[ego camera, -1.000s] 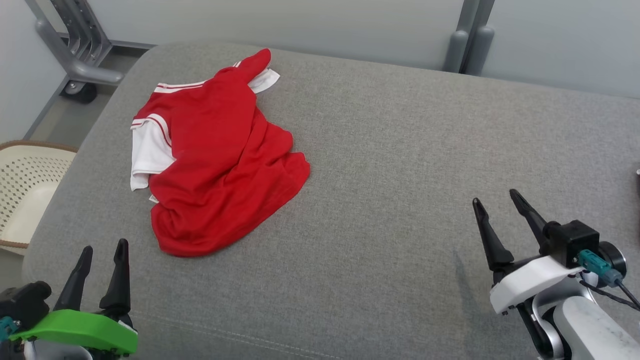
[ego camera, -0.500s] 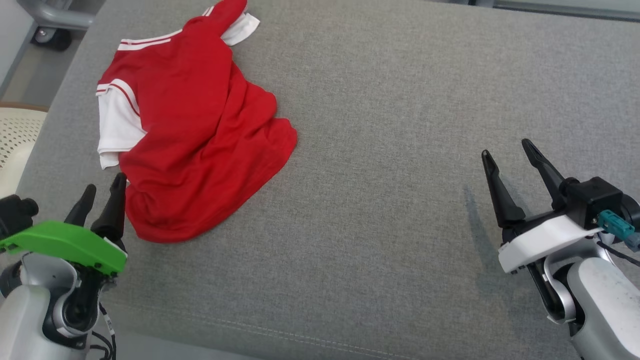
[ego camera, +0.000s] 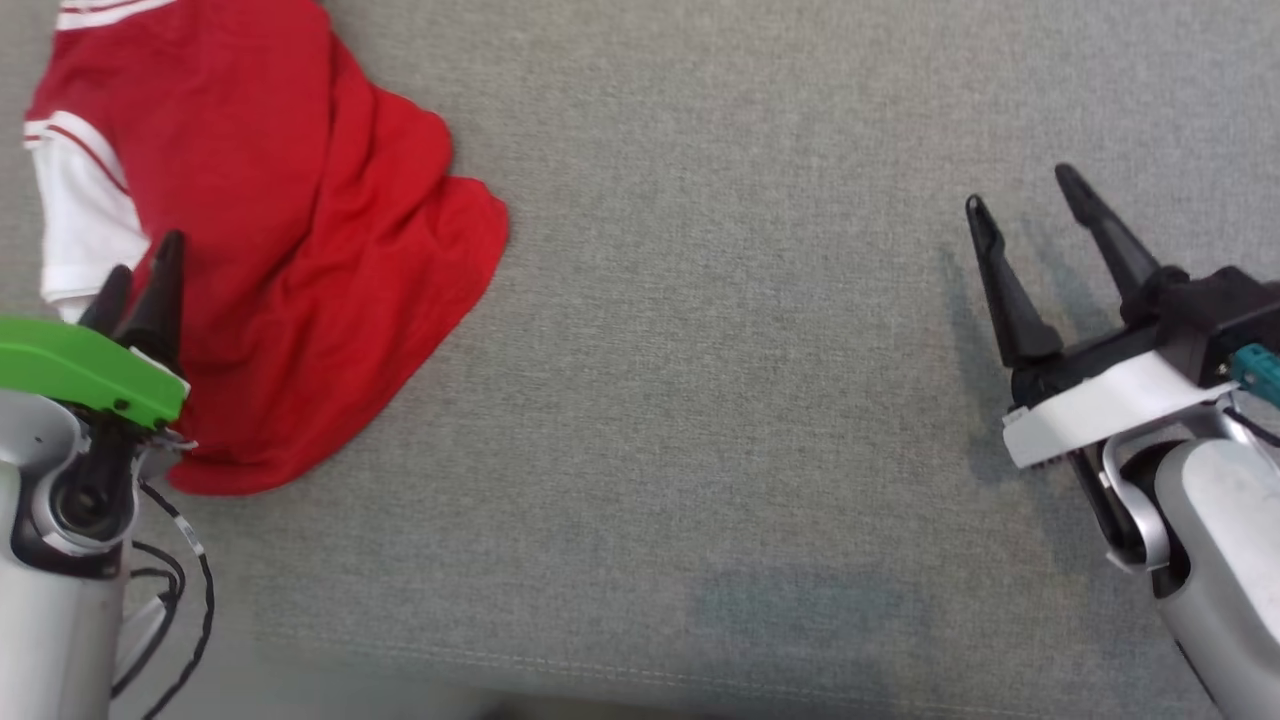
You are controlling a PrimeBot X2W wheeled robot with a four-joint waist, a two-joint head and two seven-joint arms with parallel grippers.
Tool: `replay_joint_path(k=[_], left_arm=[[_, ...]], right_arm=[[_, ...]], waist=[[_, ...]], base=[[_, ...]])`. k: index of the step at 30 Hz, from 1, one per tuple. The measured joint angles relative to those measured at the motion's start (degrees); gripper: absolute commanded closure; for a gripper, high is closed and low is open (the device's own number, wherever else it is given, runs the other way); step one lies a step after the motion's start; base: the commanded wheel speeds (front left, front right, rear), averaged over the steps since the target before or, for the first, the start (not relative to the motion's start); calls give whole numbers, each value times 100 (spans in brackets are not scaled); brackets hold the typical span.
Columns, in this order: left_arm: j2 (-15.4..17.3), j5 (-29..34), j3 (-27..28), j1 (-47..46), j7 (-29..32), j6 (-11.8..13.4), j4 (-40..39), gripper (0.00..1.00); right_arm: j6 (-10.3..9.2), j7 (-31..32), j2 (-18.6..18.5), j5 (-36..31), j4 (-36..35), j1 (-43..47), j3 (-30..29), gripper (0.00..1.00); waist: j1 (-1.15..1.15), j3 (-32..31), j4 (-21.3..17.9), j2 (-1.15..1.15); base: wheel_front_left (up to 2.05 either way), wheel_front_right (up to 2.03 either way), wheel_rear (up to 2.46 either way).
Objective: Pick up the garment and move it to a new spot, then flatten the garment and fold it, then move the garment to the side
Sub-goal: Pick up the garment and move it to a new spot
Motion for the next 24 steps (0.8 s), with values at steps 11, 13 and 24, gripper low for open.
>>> replay_joint_path(k=[11, 13, 24], left_arm=[[-113, 45, 81, -603, 46, 46, 532, 4], [-71, 45, 99, -662, 49, 52, 616, 53], [2, 250, -166, -982, 34, -85, 760, 100]], right_arm=[[1, -21, -140, -93, -113, -393, -202, 0], [1, -22, -120, -92, -87, -422, -201, 0], [2, -209, 5, -71, 212, -462, -220, 0]], waist=[[0, 789, -303, 0], [0, 848, -375, 0], [0, 803, -559, 0]], base=[[0, 0, 0], [0, 0, 0], [0, 0, 0]])
